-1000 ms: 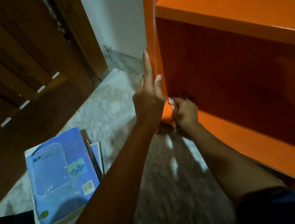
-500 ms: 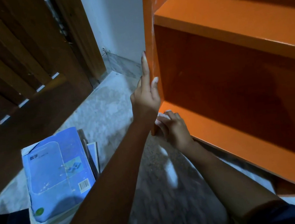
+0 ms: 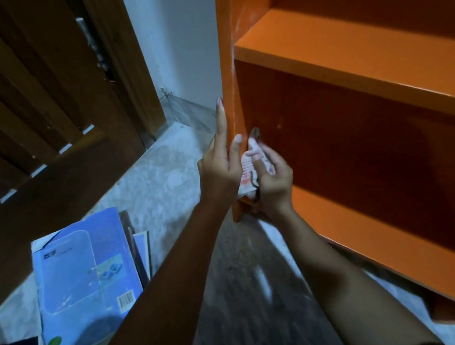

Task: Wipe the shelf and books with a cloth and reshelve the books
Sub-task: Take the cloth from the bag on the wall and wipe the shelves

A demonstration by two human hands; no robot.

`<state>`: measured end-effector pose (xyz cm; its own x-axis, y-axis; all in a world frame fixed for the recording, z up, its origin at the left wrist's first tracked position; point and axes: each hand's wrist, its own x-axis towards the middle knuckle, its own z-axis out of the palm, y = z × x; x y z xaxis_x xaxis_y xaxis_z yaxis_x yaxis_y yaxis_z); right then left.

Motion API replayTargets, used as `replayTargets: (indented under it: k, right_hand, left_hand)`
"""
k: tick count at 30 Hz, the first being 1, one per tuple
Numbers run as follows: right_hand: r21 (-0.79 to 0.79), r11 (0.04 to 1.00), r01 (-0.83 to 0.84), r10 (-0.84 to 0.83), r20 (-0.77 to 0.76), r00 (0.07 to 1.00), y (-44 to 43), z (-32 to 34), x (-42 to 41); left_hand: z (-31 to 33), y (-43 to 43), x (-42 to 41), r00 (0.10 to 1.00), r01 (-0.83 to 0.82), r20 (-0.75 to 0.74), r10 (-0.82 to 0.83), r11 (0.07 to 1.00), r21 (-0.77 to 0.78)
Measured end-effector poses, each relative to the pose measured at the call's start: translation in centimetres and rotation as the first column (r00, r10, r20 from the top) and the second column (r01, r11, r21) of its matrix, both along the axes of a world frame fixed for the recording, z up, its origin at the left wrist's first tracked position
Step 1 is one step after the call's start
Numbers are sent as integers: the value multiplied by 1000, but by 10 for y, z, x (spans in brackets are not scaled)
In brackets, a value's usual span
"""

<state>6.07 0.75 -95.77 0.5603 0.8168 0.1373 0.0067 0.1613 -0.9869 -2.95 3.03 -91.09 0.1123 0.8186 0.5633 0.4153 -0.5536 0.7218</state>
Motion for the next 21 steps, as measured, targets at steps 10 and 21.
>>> replayTargets:
  k: [10, 21]
  right_hand:
    - [-247, 969, -25, 93, 266, 959, -25, -36, -2]
    - [-398, 843, 362, 131, 805, 579, -86, -60, 46]
  left_hand:
    - [-5, 5, -1, 1000, 20, 9, -20, 999, 47]
    - [-5, 2, 2, 1000, 10, 10, -10, 999, 32]
